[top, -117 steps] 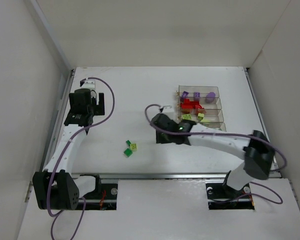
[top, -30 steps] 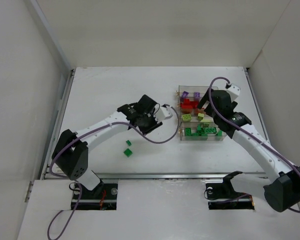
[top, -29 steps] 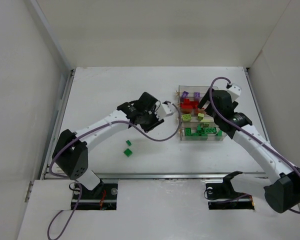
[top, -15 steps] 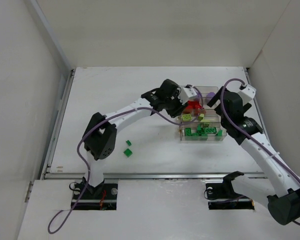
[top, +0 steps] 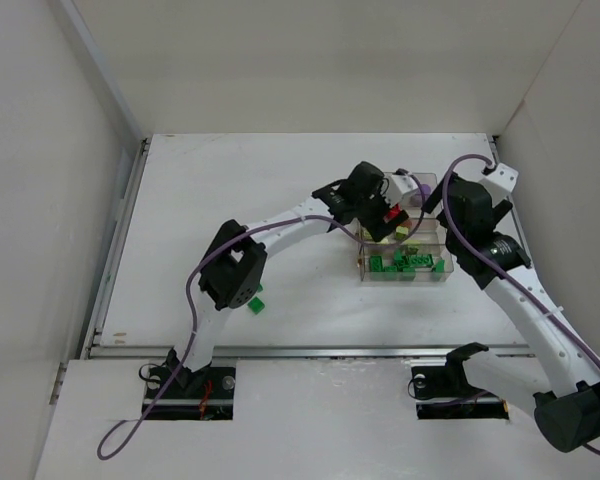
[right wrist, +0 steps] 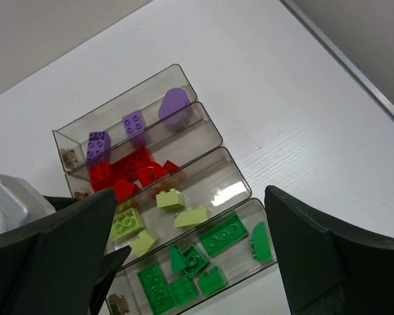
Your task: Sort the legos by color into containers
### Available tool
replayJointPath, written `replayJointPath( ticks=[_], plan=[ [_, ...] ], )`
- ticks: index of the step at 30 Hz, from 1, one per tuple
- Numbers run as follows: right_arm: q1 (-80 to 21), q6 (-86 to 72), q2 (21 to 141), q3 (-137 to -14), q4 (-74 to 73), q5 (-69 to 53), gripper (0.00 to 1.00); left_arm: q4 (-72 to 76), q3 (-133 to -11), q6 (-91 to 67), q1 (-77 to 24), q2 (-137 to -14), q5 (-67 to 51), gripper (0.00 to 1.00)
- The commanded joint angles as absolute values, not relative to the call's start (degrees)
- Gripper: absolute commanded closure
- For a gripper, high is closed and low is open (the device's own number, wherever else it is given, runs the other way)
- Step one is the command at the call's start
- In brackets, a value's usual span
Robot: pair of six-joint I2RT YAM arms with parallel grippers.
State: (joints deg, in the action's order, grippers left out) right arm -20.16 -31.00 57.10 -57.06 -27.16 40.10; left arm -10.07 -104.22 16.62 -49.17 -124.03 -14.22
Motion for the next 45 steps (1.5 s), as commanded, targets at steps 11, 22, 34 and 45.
replayJointPath(
  ticks=[11,22,34,45],
  plan=[
    [-23.09,-24.35,58.44,-64.07,-22.68,24.37,0.00,-19.34,-100.93,11.62,-46.77,-103.68,7.11,0.00],
    [-59.47,-16.27,84.88,-74.78,-23.82,13.22,0.00,-18.63,-62.88,3.60,-7.96,-67.72,18.19,0.00],
    [-71.10,-14.94,111.88,-88.23,-22.07,4.39,0.13,-17.31,-53.17,2.72,4.48,-53.35,17.59,0.00],
    [-71.63,-17.40,123.39,-95.01,-25.22,11.87,0.29,-17.84,-53.70,2.72,3.96,-53.35,15.83,0.00]
  ],
)
